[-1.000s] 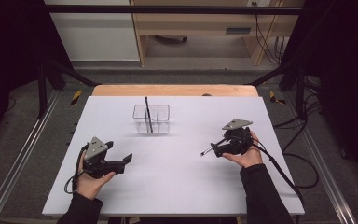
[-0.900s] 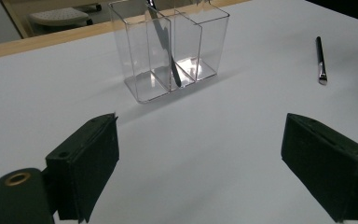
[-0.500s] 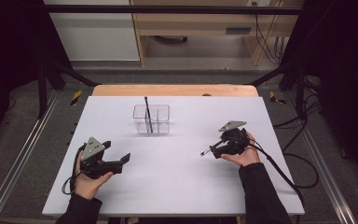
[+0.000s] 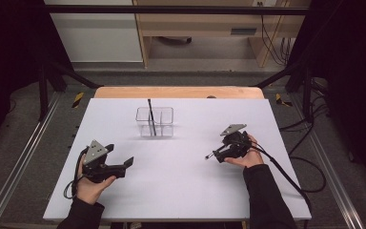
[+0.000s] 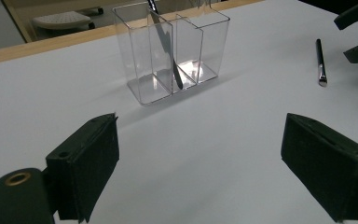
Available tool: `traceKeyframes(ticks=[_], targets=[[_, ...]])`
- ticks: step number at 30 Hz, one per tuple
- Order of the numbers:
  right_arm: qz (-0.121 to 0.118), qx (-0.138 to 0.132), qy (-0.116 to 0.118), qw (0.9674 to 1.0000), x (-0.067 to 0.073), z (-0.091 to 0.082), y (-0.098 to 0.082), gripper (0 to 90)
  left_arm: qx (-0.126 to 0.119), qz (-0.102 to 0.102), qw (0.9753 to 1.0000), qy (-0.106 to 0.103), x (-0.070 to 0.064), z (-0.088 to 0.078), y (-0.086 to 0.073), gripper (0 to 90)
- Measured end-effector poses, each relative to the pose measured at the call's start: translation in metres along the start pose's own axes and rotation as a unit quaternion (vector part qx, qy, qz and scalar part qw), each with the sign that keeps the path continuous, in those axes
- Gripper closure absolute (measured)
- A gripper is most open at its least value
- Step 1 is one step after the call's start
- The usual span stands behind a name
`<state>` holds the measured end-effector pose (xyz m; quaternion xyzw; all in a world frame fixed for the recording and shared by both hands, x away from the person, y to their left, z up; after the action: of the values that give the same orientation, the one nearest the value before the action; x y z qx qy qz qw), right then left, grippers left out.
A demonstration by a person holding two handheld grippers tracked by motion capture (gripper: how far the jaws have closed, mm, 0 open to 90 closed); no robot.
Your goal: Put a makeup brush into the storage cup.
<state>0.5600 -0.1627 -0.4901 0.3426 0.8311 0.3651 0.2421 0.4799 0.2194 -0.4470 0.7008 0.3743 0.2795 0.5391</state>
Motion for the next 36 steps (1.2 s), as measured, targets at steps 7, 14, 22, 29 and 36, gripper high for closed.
traceKeyframes(ticks=[7, 14, 22, 29, 36], targets=[[-0.007, 0.005, 0.005, 0.9999, -0.001, 0.007, -0.003, 10.3, 0.003, 0.001, 1.0, -0.002, 0.0, 0.001, -0.001, 10.8], [-0.011, 0.009, 0.008, 0.9999, -0.002, 0.01, -0.004, 10.8, 0.002, 0.0, 1.0, -0.003, -0.001, 0.001, -0.001, 10.8], [-0.021, 0.019, 0.02, 0.9994, -0.001, 0.018, -0.007, 11.7, 0.003, 0.0, 1.0, -0.004, -0.001, 0.001, -0.001, 10.9], [-0.025, 0.019, 0.034, 0.999, 0.0, 0.028, -0.008, 13.6, 0.005, 0.0, 1.0, -0.005, 0.0, 0.002, -0.002, 11.0], [-0.021, 0.018, 0.051, 0.9983, 0.001, 0.033, -0.01, 18.6, 0.006, 0.0, 1.0, -0.007, -0.001, 0.002, -0.002, 11.0]])
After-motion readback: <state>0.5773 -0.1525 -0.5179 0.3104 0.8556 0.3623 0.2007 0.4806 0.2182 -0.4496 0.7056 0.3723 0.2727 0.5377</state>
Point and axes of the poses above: each handheld gripper's, and its own axes: z roughly forward along the jaws, y roughly out of its top, x roughly to its left, the point moved 6 cm from there along z, roughly forward along the jaws, and after that the axes turned 12 degrees about -x, right-handed, at the moved point
